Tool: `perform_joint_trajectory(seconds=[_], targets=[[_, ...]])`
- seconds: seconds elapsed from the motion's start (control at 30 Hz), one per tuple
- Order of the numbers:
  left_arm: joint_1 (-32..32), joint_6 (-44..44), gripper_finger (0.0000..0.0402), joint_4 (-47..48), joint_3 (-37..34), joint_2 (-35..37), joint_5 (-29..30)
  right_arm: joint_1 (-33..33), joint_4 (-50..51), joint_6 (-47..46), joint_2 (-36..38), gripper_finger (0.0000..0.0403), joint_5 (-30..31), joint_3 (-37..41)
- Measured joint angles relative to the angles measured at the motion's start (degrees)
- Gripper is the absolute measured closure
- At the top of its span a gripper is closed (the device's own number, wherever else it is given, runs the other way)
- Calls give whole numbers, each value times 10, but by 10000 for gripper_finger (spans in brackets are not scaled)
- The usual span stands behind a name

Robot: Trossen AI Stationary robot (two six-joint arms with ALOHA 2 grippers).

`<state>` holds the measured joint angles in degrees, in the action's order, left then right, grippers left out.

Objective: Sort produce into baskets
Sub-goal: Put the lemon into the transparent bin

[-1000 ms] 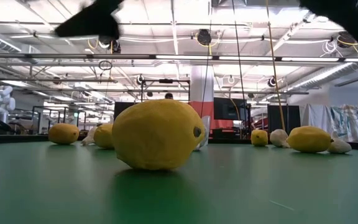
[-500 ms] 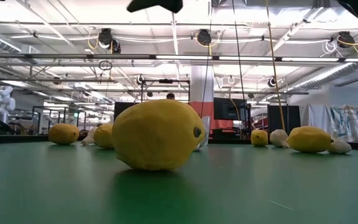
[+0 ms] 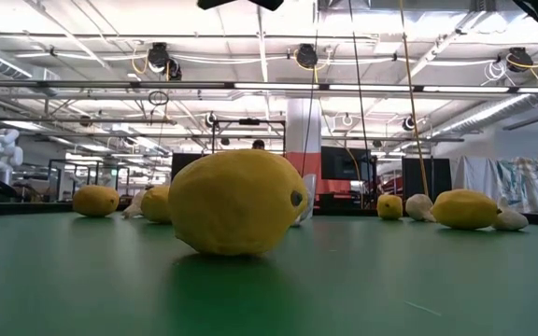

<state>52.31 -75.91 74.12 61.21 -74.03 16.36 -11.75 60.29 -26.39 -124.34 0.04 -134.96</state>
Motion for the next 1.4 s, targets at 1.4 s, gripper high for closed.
perform_joint_trajectory(seconds=[1.4], targets=[[-524, 883, 17, -201, 64, -201, -121, 31, -256, 203, 641, 64, 93, 735]])
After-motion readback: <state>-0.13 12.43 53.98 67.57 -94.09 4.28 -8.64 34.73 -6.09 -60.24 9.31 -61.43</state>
